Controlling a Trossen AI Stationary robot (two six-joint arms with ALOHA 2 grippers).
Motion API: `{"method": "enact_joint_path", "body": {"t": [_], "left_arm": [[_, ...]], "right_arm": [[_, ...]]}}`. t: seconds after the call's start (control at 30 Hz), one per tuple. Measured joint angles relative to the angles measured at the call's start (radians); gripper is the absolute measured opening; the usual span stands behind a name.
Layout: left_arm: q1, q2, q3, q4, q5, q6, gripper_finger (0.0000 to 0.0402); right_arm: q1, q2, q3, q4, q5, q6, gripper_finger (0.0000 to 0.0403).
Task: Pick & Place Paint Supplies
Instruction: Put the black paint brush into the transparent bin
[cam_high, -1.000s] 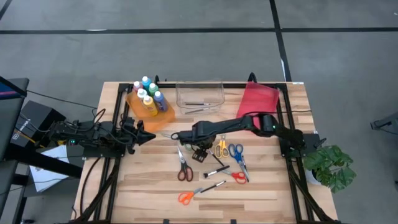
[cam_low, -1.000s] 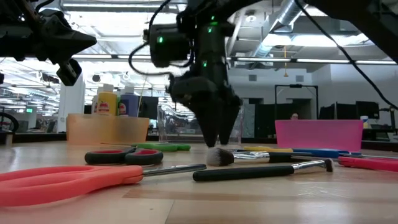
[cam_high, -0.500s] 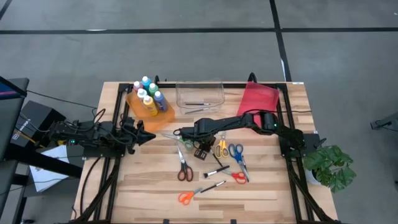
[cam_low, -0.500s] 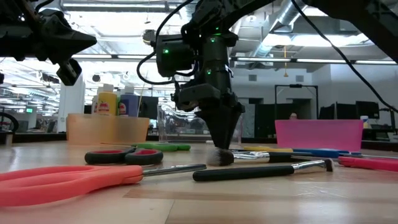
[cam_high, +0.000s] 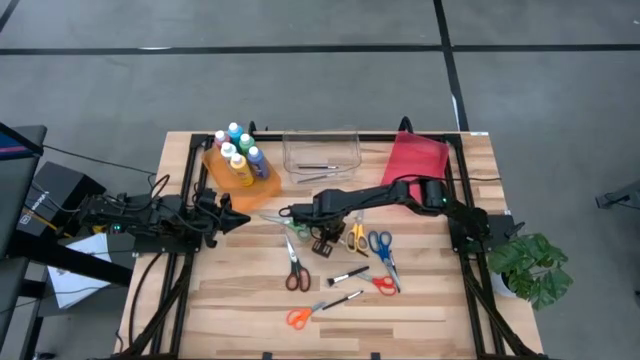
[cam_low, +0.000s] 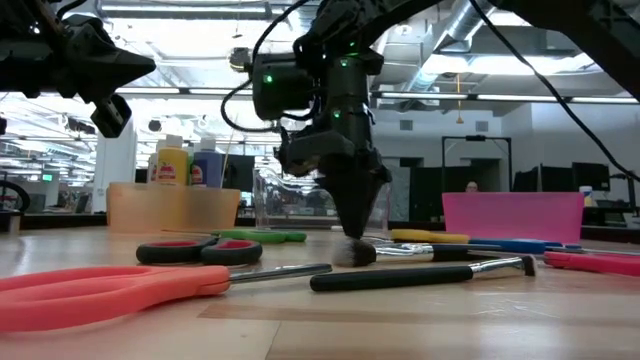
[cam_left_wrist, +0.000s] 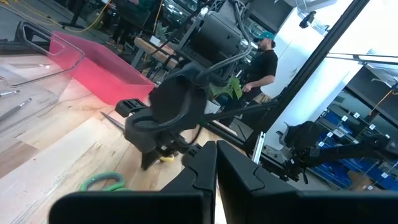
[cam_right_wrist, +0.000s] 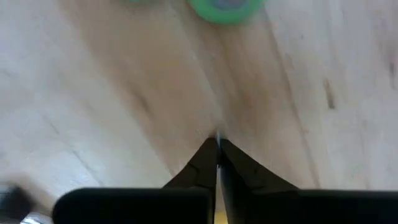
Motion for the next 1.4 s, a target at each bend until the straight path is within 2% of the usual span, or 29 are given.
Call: {"method": "enact_joint_path", "body": {"t": [0.23, 0.53, 0.77, 0.9, 1.13, 1.4], "left_arm": [[0.000, 0.000, 0.000, 0.000, 0.000, 0.000, 0.0006], [0.000, 0.000, 0.000, 0.000, 0.000, 0.000, 0.0006], [0.000, 0.000, 0.000, 0.001, 0.000, 0.000, 0.0006], [0.000, 0.000, 0.000, 0.001, 0.000, 0.000, 0.0006], [0.000, 0.000, 0.000, -0.005, 0.002, 0.000, 0.0006], [0.000, 0.000, 0.001, -0.009, 0.002, 0.000, 0.0006]], "right_arm": [[0.004, -0.178, 0.005, 0.009, 0.006, 0.028, 0.0001], [0.008, -0.420, 0.006, 0.102, 0.045, 0.069, 0.0001], [0.025, -0.600, 0.006, 0.277, 0.048, -0.042, 0.0000], [0.022, -0.684, 0.006, 0.321, 0.046, -0.108, 0.0000], [-0.002, -0.768, 0.008, 0.354, 0.050, -0.240, 0.0000], [-0.088, -0.766, 0.007, 0.348, 0.099, -0.407, 0.0000]]}}
